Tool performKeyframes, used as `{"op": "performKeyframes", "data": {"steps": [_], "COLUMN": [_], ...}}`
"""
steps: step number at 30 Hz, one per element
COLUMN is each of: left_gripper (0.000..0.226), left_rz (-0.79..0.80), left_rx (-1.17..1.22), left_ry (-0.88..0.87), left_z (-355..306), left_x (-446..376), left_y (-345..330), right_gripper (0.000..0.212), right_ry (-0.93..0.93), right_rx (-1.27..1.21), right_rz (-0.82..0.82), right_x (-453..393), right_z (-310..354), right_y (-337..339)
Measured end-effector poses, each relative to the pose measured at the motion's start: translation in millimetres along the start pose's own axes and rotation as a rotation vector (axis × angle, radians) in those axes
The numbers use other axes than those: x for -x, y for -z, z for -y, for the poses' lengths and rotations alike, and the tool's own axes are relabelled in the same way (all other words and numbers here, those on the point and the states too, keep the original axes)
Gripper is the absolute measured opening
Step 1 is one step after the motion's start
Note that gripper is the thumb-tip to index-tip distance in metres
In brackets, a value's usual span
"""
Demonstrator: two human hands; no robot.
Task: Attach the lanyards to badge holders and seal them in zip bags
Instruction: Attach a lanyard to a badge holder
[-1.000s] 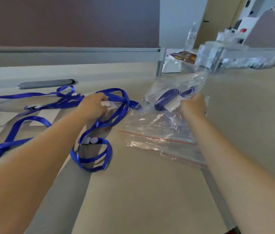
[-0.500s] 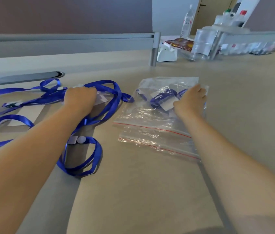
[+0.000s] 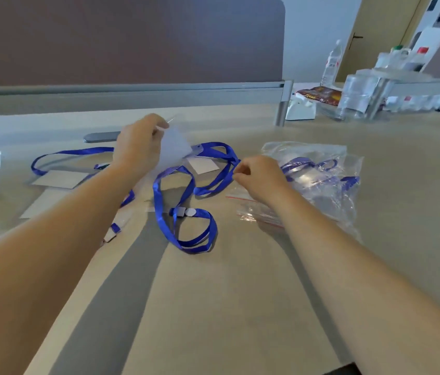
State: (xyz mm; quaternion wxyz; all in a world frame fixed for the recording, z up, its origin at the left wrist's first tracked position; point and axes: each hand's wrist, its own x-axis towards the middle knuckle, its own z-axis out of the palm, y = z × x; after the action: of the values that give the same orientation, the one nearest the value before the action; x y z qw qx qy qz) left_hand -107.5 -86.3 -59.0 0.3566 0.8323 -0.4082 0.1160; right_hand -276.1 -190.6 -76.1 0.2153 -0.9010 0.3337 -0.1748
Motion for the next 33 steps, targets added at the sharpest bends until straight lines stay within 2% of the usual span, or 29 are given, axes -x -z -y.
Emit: {"op": "performKeyframes", "data": {"steps": [4,7,10,13,15,16,19,20,21,23,26,30,33], "left_gripper": [0.031,0.030,0.031,0.030,0.028,0.027,0.028,0.029,0.030,0.030,0.030,0.026,0.037], "left_rz": [0.014,0.044,0.057,0.089,0.080,0.067,0.042,0.053,0.072,0.130,0.245,0.286,0.265], "left_rx": [0.141,0.200,0.244,0.267,0.265,0.244,0.112,0.077,0.050,0.005,0.013,0.230,0.448], "left_ry": [0.185,0.284,0.344,0.365,0.369,0.371,0.333,0.321,0.315,0.339,0.439,0.515,0.492], "left_z": [18.1,33.9,41.7,46.0,46.2,45.8,41.9,39.3,36.2,27.5,13.0,8.4,11.6], "left_x": [24.6,36.7,44.2,46.6,46.8,46.2,43.7,42.5,40.7,35.9,29.6,30.6,32.1], "left_y": [24.2,42.1,53.9,57.3,55.7,54.9,55.2,56.7,58.6,62.6,67.4,75.0,81.9], "right_gripper": [0.023,0.027,0.031,0.015,0.014,0.007,0.020,0.012,0.007,0.021,0.025,0.016,0.016], "right_ry": [-0.001,-0.059,-0.105,-0.151,-0.165,-0.158,-0.131,-0.116,-0.091,-0.043,0.010,-0.050,-0.092], "right_rx": [0.004,0.159,0.234,0.214,0.201,0.209,0.238,0.264,0.298,0.374,0.398,0.054,-0.316], "right_rz": [0.230,0.332,0.335,0.311,0.294,0.279,0.177,0.126,0.067,-0.029,-0.158,-0.321,-0.345], "right_x": [11.0,14.2,12.3,9.9,9.7,8.8,5.3,5.2,6.2,7.3,6.5,3.3,-0.9], "right_z": [33.5,50.2,56.5,60.4,61.3,60.8,61.3,63.2,66.9,74.3,79.8,82.6,87.3], "right_y": [-28.4,-47.8,-61.3,-63.7,-57.4,-52.4,-31.3,-22.0,-12.8,3.2,17.7,20.9,20.8]}}
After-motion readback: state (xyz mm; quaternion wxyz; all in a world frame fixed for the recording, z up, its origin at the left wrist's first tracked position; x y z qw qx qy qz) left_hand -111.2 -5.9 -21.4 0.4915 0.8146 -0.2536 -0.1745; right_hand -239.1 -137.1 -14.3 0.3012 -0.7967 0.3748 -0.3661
